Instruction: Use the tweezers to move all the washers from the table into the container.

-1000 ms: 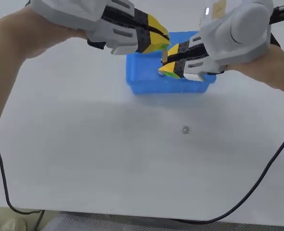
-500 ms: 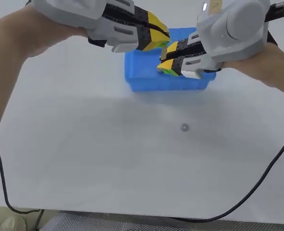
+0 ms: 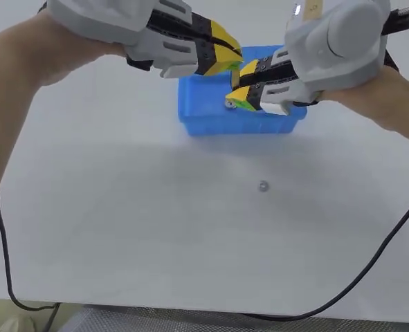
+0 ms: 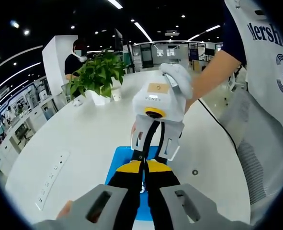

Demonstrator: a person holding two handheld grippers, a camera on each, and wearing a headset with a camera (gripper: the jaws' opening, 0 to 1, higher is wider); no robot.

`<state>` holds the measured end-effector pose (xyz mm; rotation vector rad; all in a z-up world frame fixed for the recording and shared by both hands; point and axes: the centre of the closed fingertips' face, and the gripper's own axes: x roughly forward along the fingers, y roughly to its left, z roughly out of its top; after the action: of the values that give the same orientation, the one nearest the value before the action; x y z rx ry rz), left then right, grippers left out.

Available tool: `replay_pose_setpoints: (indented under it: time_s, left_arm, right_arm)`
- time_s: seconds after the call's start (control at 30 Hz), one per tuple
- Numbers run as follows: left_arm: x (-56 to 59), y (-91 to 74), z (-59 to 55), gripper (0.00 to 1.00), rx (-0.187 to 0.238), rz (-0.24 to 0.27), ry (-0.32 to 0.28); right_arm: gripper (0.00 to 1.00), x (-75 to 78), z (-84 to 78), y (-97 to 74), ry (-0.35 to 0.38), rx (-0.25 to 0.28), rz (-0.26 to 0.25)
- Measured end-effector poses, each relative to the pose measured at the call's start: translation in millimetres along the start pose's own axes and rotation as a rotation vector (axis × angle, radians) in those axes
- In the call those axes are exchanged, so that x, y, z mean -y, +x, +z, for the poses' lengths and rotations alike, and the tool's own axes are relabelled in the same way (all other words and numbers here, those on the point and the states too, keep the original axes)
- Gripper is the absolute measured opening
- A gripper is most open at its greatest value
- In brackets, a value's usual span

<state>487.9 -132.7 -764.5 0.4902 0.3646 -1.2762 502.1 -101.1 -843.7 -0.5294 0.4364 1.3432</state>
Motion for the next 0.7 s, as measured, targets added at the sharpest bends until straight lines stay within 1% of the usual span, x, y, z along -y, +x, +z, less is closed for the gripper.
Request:
replay_pose_setpoints:
  time_s: [0.1,0.23,0.37,0.5,0.57,0.7]
  left_arm:
    - [3.2,-2.3,3.3,0.05,0.000,-0.001,0.004]
    - [5.8,-6.8,8.2,0.05,0.003,0.003,0.013]
    - [9.5,-13.3,17.6,0.05,0.013,0.007,0.023]
    - [14.3,-15.2,22.9,0.05,0.004,0.003,0.038]
    - [18.3,-17.9,27.1,0.05,0.006,0.002,0.047]
    - [28.2,-21.9,36.5,0.05,0.009,-0.004,0.067]
  right_arm:
    - [0.13,-1.5,1.6,-2.0,0.001,0.005,0.001]
    - [0.13,-3.9,8.7,-8.7,-0.005,0.016,-0.004]
    - [0.13,-6.5,16.9,-14.8,-0.006,0.030,-0.014]
    - [0.13,-11.2,20.7,-19.3,-0.020,0.025,-0.021]
    - [0.13,-13.1,22.5,-21.7,-0.023,0.031,-0.023]
    - [0.14,-21.5,28.9,-33.7,-0.019,0.045,-0.034]
